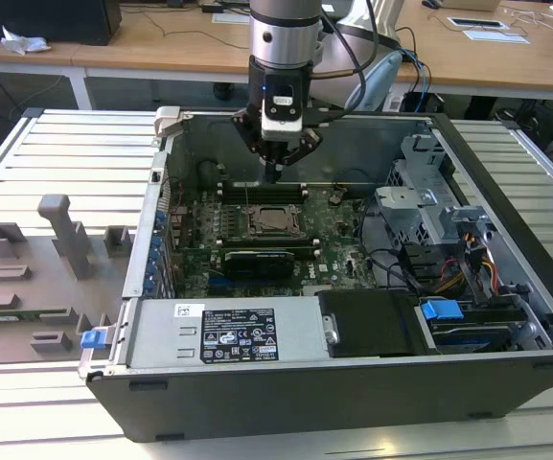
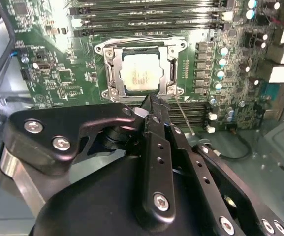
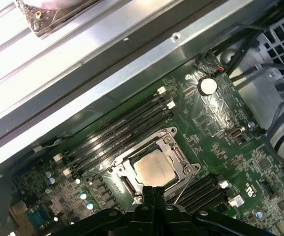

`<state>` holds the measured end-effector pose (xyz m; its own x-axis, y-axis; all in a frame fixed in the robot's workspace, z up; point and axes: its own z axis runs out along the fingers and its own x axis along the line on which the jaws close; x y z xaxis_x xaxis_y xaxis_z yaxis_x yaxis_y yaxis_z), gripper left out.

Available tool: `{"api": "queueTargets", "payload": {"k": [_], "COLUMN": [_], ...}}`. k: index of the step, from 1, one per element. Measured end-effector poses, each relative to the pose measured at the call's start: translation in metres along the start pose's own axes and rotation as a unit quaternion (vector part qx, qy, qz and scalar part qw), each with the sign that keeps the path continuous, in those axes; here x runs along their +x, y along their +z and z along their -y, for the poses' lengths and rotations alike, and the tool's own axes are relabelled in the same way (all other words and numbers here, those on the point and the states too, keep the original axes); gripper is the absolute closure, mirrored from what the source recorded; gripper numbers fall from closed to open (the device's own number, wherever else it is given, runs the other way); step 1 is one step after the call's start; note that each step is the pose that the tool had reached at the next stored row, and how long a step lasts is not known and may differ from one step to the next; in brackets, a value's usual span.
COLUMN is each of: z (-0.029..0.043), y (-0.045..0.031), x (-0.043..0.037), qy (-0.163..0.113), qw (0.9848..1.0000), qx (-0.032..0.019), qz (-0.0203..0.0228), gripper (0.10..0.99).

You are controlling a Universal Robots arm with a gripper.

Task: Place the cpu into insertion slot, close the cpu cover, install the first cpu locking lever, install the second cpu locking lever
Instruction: 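Install the first cpu locking lever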

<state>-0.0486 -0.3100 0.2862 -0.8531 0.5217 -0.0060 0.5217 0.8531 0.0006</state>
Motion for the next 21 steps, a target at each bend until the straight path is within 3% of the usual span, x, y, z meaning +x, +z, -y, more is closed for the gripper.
{"api": "queueTargets", "payload": {"k": [5, 14, 17, 21], "z": [0.0, 0.0, 0.0, 0.0], "y": [0.0, 0.0, 0.0, 0.0], "x": [0.0, 0.0, 0.0, 0.0], "qy": [-0.032, -0.081, -0.094, -0.12], "qw": [0.9995, 0.9967, 0.9956, 0.9927], "qx": [-0.0002, -0.0005, -0.0005, -0.0007], "qz": [-0.0001, -0.0001, -0.0001, -0.0001], "gripper": [0.98, 0.98, 0.98, 0.98]}}
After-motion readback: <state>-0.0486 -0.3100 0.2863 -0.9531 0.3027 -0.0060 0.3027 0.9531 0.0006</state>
